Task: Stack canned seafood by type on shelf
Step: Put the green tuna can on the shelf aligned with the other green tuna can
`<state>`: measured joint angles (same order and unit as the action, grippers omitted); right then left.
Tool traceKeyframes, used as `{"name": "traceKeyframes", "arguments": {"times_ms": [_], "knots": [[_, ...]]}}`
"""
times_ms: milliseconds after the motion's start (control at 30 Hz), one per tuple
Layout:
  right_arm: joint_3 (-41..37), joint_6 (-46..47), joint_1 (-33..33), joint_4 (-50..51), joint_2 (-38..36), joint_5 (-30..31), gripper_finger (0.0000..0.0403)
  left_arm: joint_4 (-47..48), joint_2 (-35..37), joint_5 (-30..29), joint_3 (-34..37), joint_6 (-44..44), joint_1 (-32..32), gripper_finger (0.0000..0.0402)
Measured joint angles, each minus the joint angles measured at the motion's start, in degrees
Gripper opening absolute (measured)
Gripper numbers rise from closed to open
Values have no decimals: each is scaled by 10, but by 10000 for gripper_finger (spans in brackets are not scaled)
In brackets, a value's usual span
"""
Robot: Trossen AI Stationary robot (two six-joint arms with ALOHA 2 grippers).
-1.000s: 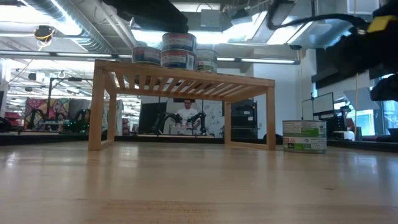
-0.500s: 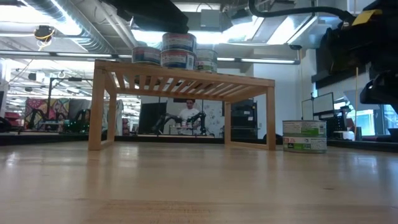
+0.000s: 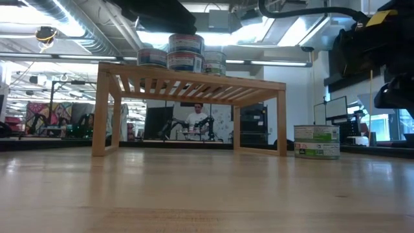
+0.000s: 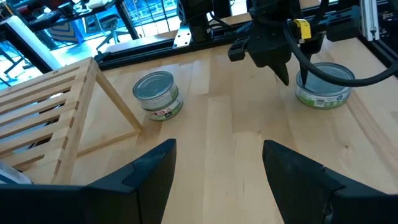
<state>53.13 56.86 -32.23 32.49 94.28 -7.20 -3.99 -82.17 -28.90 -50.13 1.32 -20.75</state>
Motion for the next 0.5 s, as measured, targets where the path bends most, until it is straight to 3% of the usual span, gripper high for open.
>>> {"name": "traceKeyframes", "arguments": {"times_ms": [500], "knots": [[-1,33,0,-28,1,0,131,-2,0,18,0,-15,-9,237]]}}
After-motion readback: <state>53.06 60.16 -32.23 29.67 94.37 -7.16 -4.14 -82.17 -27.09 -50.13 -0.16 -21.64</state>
